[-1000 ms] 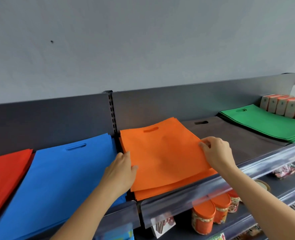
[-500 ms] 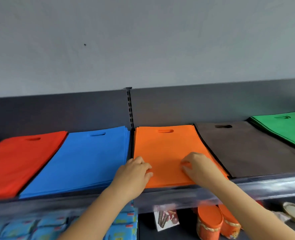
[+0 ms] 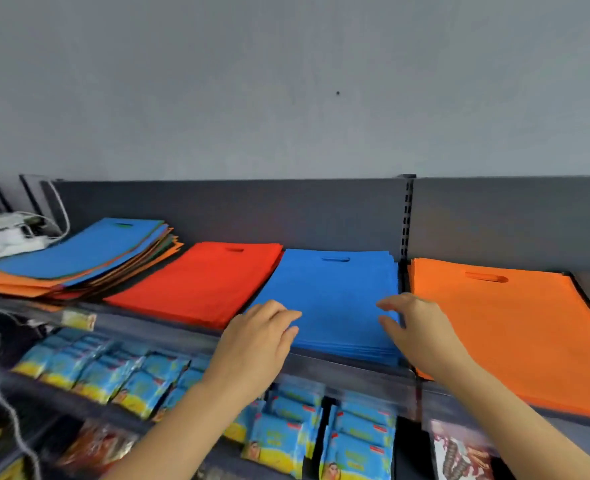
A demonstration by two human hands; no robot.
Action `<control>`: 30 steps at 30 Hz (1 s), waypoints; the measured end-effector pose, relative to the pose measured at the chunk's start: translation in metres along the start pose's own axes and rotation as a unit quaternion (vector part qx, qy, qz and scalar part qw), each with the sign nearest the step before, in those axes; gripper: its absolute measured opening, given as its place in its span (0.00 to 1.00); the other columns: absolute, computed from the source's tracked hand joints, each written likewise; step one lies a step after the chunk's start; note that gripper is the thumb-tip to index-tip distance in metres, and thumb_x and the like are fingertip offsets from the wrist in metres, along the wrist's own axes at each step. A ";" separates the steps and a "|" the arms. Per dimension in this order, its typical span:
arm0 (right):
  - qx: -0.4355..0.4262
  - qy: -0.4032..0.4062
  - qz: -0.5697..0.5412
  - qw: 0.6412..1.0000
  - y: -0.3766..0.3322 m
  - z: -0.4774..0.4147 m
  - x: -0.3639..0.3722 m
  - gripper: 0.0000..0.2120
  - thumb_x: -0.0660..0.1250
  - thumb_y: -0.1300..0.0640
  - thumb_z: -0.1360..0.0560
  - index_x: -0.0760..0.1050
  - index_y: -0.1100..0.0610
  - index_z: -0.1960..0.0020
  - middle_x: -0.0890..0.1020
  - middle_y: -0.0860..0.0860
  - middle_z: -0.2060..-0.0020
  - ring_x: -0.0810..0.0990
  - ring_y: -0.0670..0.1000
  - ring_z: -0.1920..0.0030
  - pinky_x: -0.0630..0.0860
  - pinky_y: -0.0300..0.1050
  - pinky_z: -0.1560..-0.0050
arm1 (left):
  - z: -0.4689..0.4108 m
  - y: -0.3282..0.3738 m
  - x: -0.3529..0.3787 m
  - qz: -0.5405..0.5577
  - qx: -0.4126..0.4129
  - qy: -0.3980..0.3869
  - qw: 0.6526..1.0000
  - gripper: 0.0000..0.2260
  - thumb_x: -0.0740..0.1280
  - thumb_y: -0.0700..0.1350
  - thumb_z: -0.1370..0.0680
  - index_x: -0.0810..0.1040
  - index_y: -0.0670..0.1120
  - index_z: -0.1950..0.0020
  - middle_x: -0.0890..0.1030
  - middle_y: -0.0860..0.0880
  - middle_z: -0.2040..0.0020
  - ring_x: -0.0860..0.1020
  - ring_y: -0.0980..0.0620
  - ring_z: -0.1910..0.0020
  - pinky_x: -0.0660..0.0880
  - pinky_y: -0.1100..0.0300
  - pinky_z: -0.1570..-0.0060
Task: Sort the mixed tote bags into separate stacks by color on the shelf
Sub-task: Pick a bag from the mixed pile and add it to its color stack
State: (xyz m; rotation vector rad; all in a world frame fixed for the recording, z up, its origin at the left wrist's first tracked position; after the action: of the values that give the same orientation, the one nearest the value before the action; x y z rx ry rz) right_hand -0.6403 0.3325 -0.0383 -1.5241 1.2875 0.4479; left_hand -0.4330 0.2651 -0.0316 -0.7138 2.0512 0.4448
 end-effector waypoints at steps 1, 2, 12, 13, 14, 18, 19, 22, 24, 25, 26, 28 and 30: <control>-0.013 -0.008 -0.004 1.000 -0.020 -0.007 0.013 0.15 0.63 0.55 0.22 0.74 0.55 0.36 0.78 0.50 0.40 0.75 0.51 0.39 0.70 0.43 0.40 | 0.009 -0.024 -0.009 -0.015 -0.013 0.001 1.000 0.16 0.56 0.52 0.24 0.81 0.51 0.45 0.78 0.56 0.54 0.79 0.53 0.57 0.78 0.57 0.63; -0.025 -0.013 -0.007 1.000 -0.041 -0.015 0.026 0.15 0.63 0.55 0.22 0.74 0.55 0.36 0.78 0.49 0.39 0.74 0.50 0.38 0.70 0.43 0.39 | 0.019 -0.048 -0.018 -0.028 -0.027 0.002 0.999 0.17 0.55 0.52 0.23 0.80 0.50 0.45 0.78 0.56 0.54 0.79 0.52 0.57 0.78 0.56 0.63; -0.162 -0.058 -0.044 0.984 -0.294 -0.069 0.190 0.14 0.67 0.58 0.26 0.78 0.56 0.41 0.81 0.52 0.44 0.78 0.53 0.41 0.72 0.45 0.40 | 0.123 -0.304 -0.114 -0.115 -0.150 0.031 0.982 0.13 0.64 0.47 0.22 0.78 0.47 0.38 0.78 0.52 0.49 0.78 0.50 0.50 0.77 0.56 0.57; -0.168 -0.067 -0.049 0.982 -0.315 -0.071 0.206 0.14 0.67 0.57 0.26 0.78 0.56 0.42 0.81 0.53 0.44 0.78 0.54 0.41 0.72 0.46 0.40 | 0.131 -0.324 -0.119 -0.115 -0.159 0.026 0.980 0.13 0.63 0.48 0.21 0.77 0.48 0.38 0.78 0.53 0.48 0.77 0.51 0.49 0.76 0.56 0.56; -0.173 -0.077 -0.051 0.981 -0.332 -0.073 0.219 0.13 0.67 0.57 0.26 0.78 0.56 0.42 0.81 0.53 0.44 0.77 0.54 0.41 0.72 0.48 0.41 | 0.137 -0.341 -0.124 -0.116 -0.164 0.023 0.979 0.14 0.62 0.48 0.21 0.77 0.48 0.37 0.78 0.53 0.47 0.77 0.51 0.48 0.76 0.57 0.54; -0.185 -0.102 -0.036 0.977 -0.386 -0.087 0.257 0.13 0.65 0.55 0.25 0.78 0.56 0.42 0.80 0.53 0.44 0.76 0.55 0.41 0.73 0.50 0.43 | 0.155 -0.400 -0.134 -0.118 -0.183 0.019 0.976 0.14 0.62 0.48 0.21 0.77 0.48 0.37 0.78 0.53 0.47 0.77 0.51 0.48 0.76 0.57 0.54; -0.191 -0.103 -0.033 0.976 -0.398 -0.093 0.264 0.14 0.65 0.54 0.24 0.77 0.55 0.40 0.80 0.52 0.43 0.76 0.55 0.41 0.72 0.49 0.42 | 0.158 -0.414 -0.136 -0.115 -0.190 0.018 0.975 0.14 0.63 0.48 0.21 0.77 0.49 0.37 0.78 0.53 0.47 0.77 0.51 0.48 0.77 0.56 0.55; -0.212 -0.107 -0.030 0.971 -0.432 -0.113 0.283 0.14 0.64 0.53 0.23 0.76 0.55 0.39 0.79 0.52 0.42 0.76 0.54 0.41 0.73 0.48 0.43 | 0.165 -0.448 -0.136 -0.116 -0.205 0.020 0.972 0.13 0.65 0.47 0.22 0.79 0.48 0.39 0.79 0.53 0.49 0.78 0.51 0.52 0.77 0.57 0.61; -0.221 -0.110 -0.033 0.969 -0.451 -0.126 0.295 0.15 0.64 0.53 0.23 0.76 0.56 0.39 0.79 0.52 0.41 0.76 0.54 0.41 0.73 0.49 0.42 | 0.167 -0.465 -0.133 -0.117 -0.216 0.019 0.969 0.12 0.66 0.46 0.23 0.80 0.47 0.41 0.80 0.52 0.50 0.79 0.51 0.53 0.77 0.57 0.63; -0.222 -0.113 -0.031 0.968 -0.459 -0.135 0.300 0.15 0.64 0.52 0.23 0.76 0.56 0.38 0.79 0.52 0.40 0.76 0.53 0.40 0.72 0.49 0.41 | 0.167 -0.473 -0.132 -0.115 -0.218 0.019 0.969 0.12 0.66 0.46 0.23 0.80 0.47 0.41 0.80 0.52 0.49 0.79 0.51 0.53 0.78 0.57 0.62; -0.225 -0.114 -0.026 0.967 -0.466 -0.143 0.306 0.15 0.64 0.52 0.23 0.76 0.56 0.38 0.78 0.52 0.40 0.76 0.53 0.40 0.72 0.48 0.41 | 0.165 -0.480 -0.132 -0.114 -0.217 0.020 0.969 0.12 0.66 0.46 0.23 0.79 0.47 0.40 0.80 0.52 0.49 0.79 0.50 0.52 0.78 0.56 0.61; -0.230 -0.125 -0.014 0.965 -0.479 -0.162 0.318 0.17 0.64 0.50 0.23 0.75 0.56 0.37 0.78 0.52 0.39 0.75 0.53 0.39 0.73 0.49 0.41 | 0.158 -0.493 -0.134 -0.116 -0.217 0.023 0.969 0.13 0.64 0.47 0.22 0.78 0.48 0.39 0.80 0.52 0.46 0.79 0.50 0.49 0.77 0.56 0.57; -0.237 -0.155 0.006 0.959 -0.492 -0.180 0.330 0.22 0.65 0.48 0.24 0.71 0.56 0.33 0.76 0.53 0.36 0.73 0.54 0.36 0.71 0.50 0.38 | 0.148 -0.506 -0.135 -0.119 -0.217 0.027 0.968 0.14 0.63 0.48 0.21 0.77 0.48 0.37 0.79 0.52 0.44 0.77 0.50 0.45 0.76 0.56 0.51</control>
State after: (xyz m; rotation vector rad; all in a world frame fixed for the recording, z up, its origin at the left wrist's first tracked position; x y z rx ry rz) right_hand -0.1493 -0.0441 -0.0048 -1.7481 0.9835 1.0183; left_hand 0.0427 0.0010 -0.0176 -1.2299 1.9013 0.7535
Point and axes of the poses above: each hand's wrist, its own z-axis away from the middle knuckle, its own x-axis out of the palm, y = z × x, the point moved 7 cm from there along -z, towards the middle knuckle
